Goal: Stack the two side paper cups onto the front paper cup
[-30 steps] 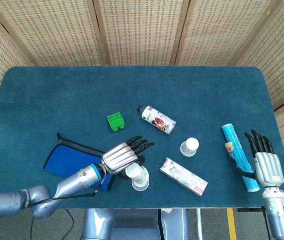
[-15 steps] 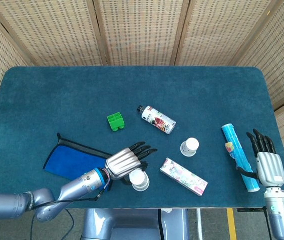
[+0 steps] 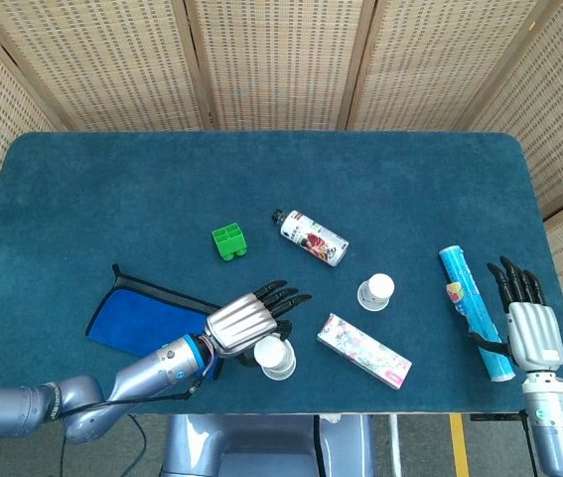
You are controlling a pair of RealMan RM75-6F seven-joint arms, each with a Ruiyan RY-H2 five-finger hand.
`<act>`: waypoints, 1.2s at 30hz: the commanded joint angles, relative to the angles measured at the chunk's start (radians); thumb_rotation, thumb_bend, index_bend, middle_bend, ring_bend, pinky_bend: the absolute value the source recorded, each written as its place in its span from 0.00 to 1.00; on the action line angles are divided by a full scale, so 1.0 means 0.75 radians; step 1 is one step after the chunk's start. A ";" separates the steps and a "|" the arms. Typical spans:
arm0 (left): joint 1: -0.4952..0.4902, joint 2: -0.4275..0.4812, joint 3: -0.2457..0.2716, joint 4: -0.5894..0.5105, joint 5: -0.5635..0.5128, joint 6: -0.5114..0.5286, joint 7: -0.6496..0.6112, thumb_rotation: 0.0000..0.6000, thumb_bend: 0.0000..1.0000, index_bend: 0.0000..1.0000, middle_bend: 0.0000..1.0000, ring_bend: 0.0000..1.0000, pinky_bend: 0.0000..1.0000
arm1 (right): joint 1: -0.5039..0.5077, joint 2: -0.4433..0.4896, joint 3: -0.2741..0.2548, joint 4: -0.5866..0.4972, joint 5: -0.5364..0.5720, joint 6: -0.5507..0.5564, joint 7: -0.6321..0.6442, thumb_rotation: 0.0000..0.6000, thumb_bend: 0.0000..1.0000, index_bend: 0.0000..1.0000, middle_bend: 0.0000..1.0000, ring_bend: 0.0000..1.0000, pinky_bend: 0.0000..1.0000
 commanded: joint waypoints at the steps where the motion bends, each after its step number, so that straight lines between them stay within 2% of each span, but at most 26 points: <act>1: 0.002 0.005 0.006 -0.006 -0.001 -0.004 0.000 1.00 0.13 0.48 0.00 0.00 0.00 | 0.000 0.000 -0.001 -0.001 0.001 -0.001 -0.002 1.00 0.06 0.04 0.00 0.00 0.00; 10: -0.001 -0.021 0.013 0.016 -0.014 -0.012 0.003 1.00 0.13 0.42 0.00 0.00 0.00 | 0.000 0.002 0.001 -0.005 0.004 -0.002 -0.002 1.00 0.06 0.04 0.00 0.00 0.00; 18: -0.013 -0.059 0.022 0.064 -0.073 -0.034 0.074 1.00 0.13 0.26 0.00 0.00 0.00 | -0.001 0.006 0.000 -0.005 0.001 -0.003 0.012 1.00 0.06 0.04 0.00 0.00 0.00; 23: -0.006 -0.067 0.019 0.069 -0.098 -0.021 0.074 1.00 0.13 0.20 0.00 0.00 0.00 | -0.004 0.010 0.003 -0.005 0.004 0.000 0.018 1.00 0.06 0.04 0.00 0.00 0.00; 28: 0.049 -0.030 0.023 0.045 -0.090 0.061 0.040 1.00 0.12 0.15 0.00 0.00 0.00 | -0.001 0.011 0.000 -0.002 0.006 -0.011 0.020 1.00 0.06 0.04 0.00 0.00 0.00; 36: 0.292 0.080 0.101 0.013 0.026 0.416 -0.029 1.00 0.12 0.10 0.00 0.00 0.00 | 0.005 -0.002 -0.009 0.004 -0.007 -0.015 -0.004 1.00 0.06 0.04 0.00 0.00 0.00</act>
